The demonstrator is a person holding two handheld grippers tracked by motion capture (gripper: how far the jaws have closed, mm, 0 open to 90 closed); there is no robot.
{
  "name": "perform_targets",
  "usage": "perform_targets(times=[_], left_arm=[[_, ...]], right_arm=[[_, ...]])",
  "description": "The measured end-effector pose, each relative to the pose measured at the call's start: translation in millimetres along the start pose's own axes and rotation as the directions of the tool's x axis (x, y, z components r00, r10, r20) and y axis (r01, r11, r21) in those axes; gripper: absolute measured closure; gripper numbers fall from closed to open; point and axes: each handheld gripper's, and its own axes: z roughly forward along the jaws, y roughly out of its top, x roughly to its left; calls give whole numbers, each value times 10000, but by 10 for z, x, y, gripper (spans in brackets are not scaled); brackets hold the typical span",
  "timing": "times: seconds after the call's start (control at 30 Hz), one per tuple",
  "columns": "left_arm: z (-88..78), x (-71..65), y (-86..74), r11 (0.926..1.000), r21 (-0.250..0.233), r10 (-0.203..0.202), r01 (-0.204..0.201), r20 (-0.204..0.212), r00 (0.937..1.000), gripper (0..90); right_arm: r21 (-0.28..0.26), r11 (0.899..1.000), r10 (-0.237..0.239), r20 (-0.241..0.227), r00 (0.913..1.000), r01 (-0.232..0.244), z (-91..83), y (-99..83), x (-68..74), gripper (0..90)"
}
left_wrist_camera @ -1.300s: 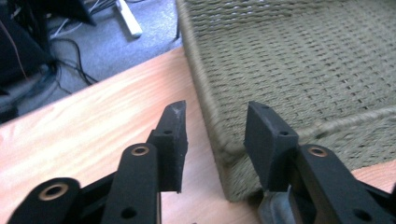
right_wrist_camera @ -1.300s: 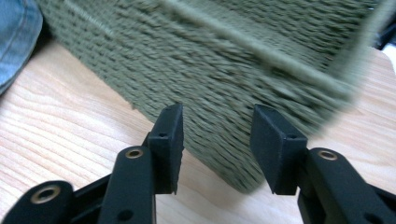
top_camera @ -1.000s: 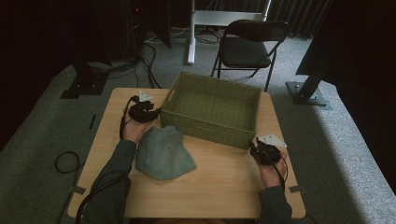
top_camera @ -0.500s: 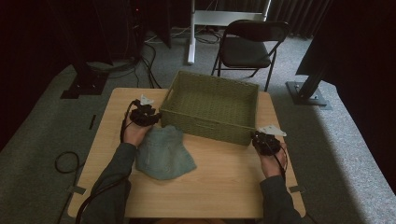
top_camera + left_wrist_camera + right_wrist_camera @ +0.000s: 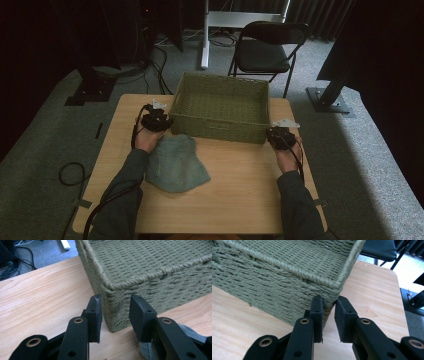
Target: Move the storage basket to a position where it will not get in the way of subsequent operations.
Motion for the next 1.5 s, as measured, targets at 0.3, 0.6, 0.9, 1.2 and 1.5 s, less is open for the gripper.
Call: perform_targets(times=[0.3, 0.6, 0.9, 1.2, 1.5], left_arm=[[97, 28, 22, 9994, 247, -221, 227, -263, 9994, 655], [113, 65, 49, 9990, 261, -362, 367, -202, 9991, 661], [107, 79, 21, 9988, 322, -364, 365, -53, 9993, 656], [6, 143, -93, 9987, 381, -336, 335, 13, 9994, 629], [-259, 226, -231, 9974, 1, -716, 716, 331, 9969, 601]], right_arm=[[136, 9989, 445, -357, 9984, -440, 273, 196, -107, 758], [454, 9981, 428, -393, 9983, -410, 414, 335, -148, 748], [479, 9971, 614, -531, 9967, -588, 416, 327, -167, 688], [376, 9982, 509, -1027, 9934, -473, 315, 281, -117, 567], [327, 9994, -76, -1251, 9921, 118, 105, 135, 31, 537]])
